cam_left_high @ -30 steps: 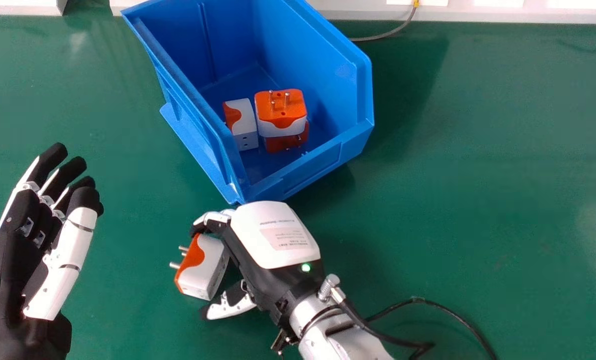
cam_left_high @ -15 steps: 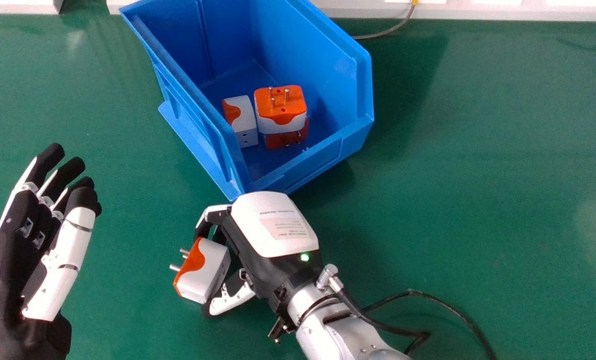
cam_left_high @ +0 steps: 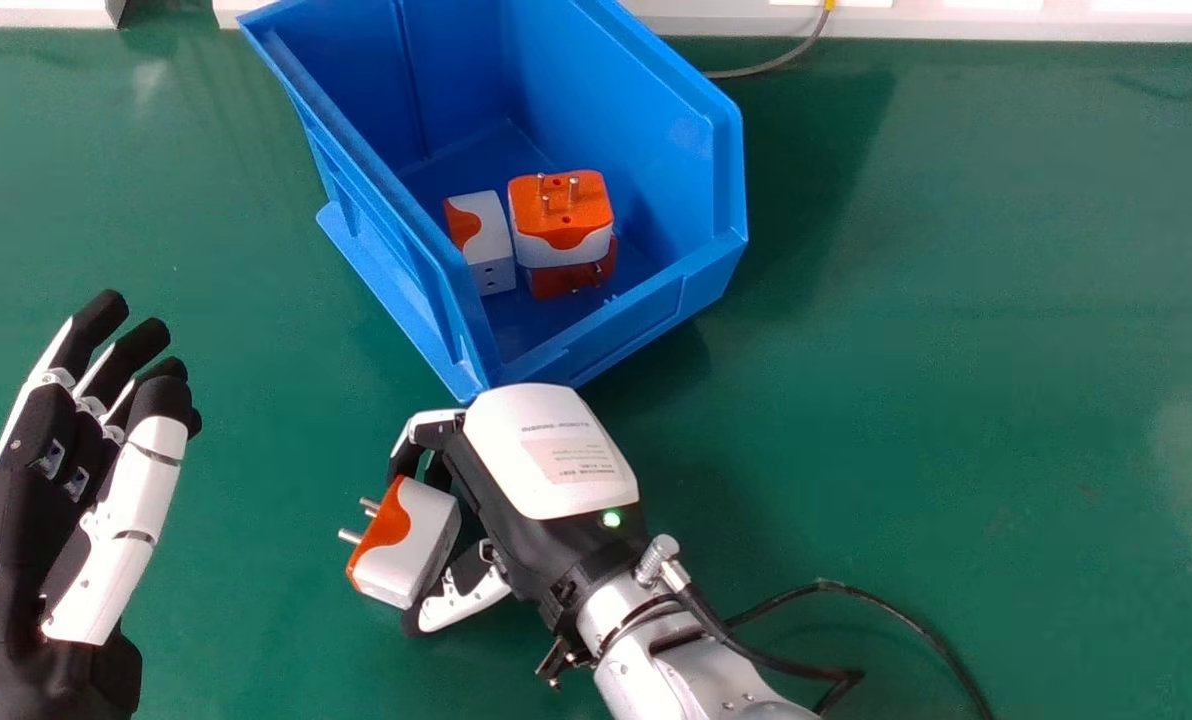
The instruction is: Pick all objects and put in blue box
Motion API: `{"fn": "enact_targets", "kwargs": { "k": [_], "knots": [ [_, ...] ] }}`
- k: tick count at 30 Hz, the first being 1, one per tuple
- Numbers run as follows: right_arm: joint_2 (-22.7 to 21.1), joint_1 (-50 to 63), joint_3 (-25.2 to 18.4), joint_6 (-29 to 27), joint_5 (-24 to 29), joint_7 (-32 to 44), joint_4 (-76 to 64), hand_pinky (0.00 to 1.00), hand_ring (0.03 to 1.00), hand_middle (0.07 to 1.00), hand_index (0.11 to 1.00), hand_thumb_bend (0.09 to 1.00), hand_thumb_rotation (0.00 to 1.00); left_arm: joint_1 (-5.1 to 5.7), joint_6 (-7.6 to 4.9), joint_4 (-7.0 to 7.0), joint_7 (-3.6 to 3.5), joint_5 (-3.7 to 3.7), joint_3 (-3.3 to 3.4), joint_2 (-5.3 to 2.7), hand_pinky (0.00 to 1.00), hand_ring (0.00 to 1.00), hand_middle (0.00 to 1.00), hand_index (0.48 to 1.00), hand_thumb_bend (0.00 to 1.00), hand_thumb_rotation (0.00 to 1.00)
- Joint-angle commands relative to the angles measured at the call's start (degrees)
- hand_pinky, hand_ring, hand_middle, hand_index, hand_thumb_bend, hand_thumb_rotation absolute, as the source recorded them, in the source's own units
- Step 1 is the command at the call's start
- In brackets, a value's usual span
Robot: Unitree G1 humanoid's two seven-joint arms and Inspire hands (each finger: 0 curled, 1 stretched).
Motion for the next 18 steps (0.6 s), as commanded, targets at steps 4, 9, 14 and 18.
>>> {"fn": "enact_targets", "kwargs": {
  "k": [4,9,14,18],
  "knots": [
    [1.68,1.22,0.18,-0.53,-0.03,0.51,-0.57,0.29,0.404,0.523,0.511,0.502,0.00,-0.18,-0.09,-1.46,0.28,0.68,0.10,0.28,0.82,0.86,0.87,0.882,0.42,0.46],
    [1.71,1.90,-0.12,-0.96,0.52,1.11,-1.97,0.30,0.417,0.530,0.508,0.497,0.00,-0.48,0.01,-1.30,0.49,1.01,0.09,0.03,0.82,0.86,0.87,0.882,0.42,0.47],
    [1.62,2.37,-0.22,-0.17,0.47,3.08,-4.55,0.31,0.424,0.534,0.506,0.495,0.00,-0.49,0.36,-1.48,0.59,0.89,0.07,-0.07,0.81,0.86,0.87,0.880,0.42,0.47],
    [1.30,2.92,-0.54,-0.04,0.53,4.36,-6.97,0.31,0.427,0.534,0.506,0.494,0.00,-0.53,0.68,-1.73,0.94,1.14,-0.07,-0.14,0.81,0.86,0.87,0.880,0.42,0.46]
  ]
}}
